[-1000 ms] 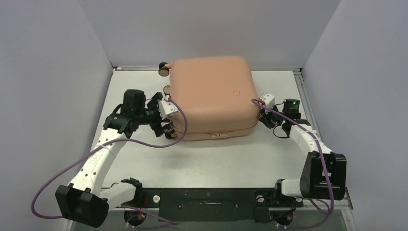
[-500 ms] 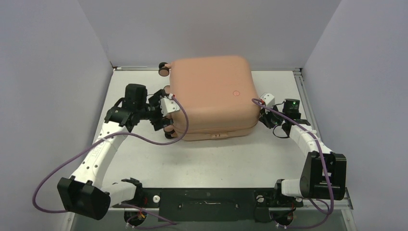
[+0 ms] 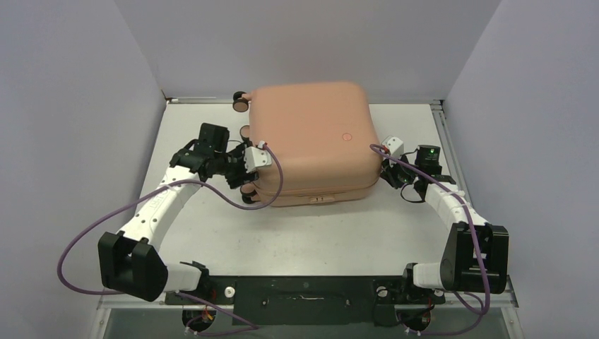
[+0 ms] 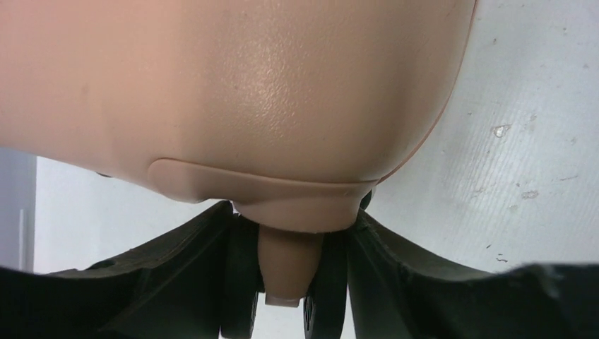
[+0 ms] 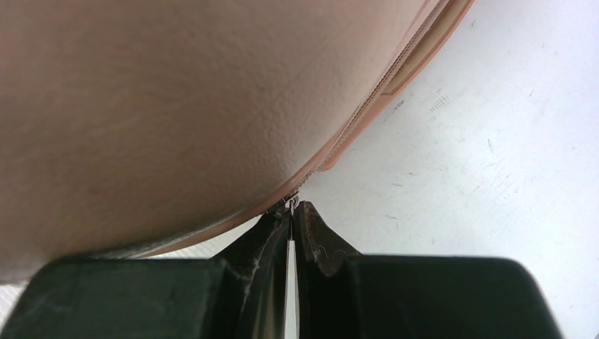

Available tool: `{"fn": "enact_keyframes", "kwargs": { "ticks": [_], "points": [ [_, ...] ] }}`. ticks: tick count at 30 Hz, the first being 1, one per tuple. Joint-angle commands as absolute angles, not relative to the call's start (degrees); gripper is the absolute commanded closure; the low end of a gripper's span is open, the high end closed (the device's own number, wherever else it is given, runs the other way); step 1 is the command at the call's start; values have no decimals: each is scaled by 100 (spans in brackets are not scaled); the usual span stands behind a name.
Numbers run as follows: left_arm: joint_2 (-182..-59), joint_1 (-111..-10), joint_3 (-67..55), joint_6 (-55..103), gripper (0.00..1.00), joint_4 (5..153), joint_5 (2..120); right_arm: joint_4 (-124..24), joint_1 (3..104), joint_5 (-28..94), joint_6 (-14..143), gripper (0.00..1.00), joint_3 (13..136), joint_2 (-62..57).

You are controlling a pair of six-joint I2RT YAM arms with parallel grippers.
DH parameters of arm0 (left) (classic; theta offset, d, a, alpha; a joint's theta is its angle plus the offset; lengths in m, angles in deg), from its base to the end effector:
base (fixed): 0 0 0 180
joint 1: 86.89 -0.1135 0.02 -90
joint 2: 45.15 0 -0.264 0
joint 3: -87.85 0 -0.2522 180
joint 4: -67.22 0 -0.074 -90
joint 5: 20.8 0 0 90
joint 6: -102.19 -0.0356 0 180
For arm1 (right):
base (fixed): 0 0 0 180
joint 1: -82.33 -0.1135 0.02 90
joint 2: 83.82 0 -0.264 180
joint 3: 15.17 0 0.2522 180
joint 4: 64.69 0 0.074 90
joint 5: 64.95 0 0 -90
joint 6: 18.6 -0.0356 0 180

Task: Pack the luggage
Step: Zip the luggage at the center of the board.

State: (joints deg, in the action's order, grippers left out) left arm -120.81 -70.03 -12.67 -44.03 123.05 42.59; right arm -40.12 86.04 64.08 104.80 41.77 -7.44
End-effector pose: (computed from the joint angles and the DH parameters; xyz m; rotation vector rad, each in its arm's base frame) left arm 0.2551 -0.0940 0.3027 1.5589 1.7811 -0.2518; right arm 0.2697 0.0050 0.2155 -0.8627 1.9938 0.4317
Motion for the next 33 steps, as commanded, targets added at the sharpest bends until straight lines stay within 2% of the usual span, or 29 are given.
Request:
{"fn": "enact_keyframes", "kwargs": {
  "ticks": [1, 4, 6, 7, 16, 26, 30, 33],
  "points": [
    [-12179, -6879, -1049, -4469, 49, 12302, 4152, -4673, 8570, 6724, 10357, 95, 4444, -865],
    [-12250, -6816, -1039, -4449, 70, 12287, 4181, -4674, 8568, 6733, 10341, 95, 4462, -849],
    [-12281, -6794, -1045, -4455, 92, 12295, 4226, -4679, 8572, 6741, 10332, 95, 4471, -821],
    [-12298, -6784, -1045, -4462, 100, 12323, 4271, -4680, 8577, 6737, 10338, 95, 4485, -813],
    [-12023, -6820, -1399, -5045, 100, 12905, 4500, -5039, 9024, 6066, 9972, 95, 4898, -354],
    [-11639, -7196, -1812, -5677, 100, 13449, 4134, -5924, 8902, 5092, 9655, 95, 5644, 566],
    [-11618, -7266, -1849, -5729, 100, 13473, 4061, -5976, 8811, 4977, 9603, 95, 6102, 985],
    [-11593, -7307, -1859, -5718, 100, 13422, 4036, -5943, 8804, 5419, 9688, 95, 6249, 1091]
  ]
}}
